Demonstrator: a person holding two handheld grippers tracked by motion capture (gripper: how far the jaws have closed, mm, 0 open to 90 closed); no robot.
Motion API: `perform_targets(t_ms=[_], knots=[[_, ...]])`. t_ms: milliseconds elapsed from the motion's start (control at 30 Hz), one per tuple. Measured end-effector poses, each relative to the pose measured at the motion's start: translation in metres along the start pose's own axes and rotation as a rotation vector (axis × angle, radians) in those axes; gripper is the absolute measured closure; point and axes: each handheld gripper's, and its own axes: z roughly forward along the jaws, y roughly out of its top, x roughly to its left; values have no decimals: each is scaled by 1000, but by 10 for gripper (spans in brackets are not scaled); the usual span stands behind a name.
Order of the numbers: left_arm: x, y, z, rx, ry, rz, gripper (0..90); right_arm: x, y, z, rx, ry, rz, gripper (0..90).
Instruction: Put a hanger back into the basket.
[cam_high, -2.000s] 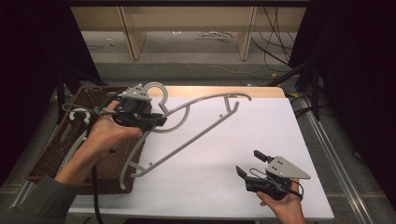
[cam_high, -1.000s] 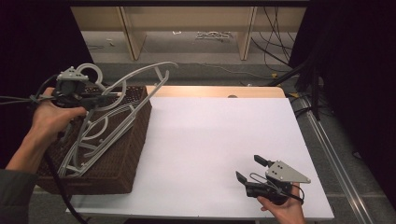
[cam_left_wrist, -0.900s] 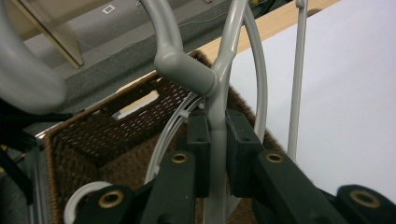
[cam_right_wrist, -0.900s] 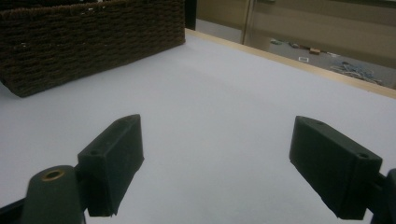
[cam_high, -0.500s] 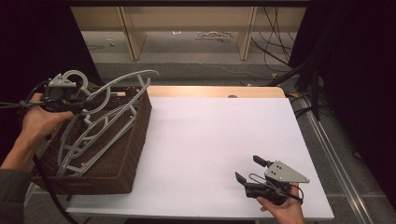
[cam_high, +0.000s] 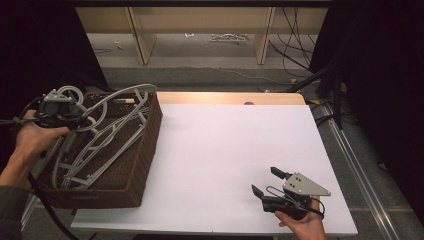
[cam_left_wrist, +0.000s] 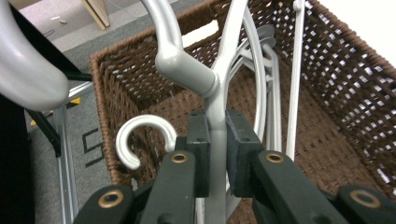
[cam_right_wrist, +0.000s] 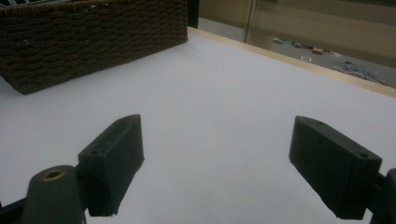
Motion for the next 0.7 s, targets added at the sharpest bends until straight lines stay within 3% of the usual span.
perform_targets(t_ms=[100, 500, 633, 700], knots=[[2, -6, 3, 15, 6, -10, 814, -1, 0, 0, -8, -2, -6, 188], [0, -22, 25, 106, -6, 17, 810, 0, -1, 1, -3, -3, -1, 189], [-3, -28, 34, 109, -27, 37, 806, -1, -1, 1, -9, -9, -12, 189], [-4, -29, 37, 109, -29, 21, 804, -1, -1, 1, -9, -10, -14, 189]])
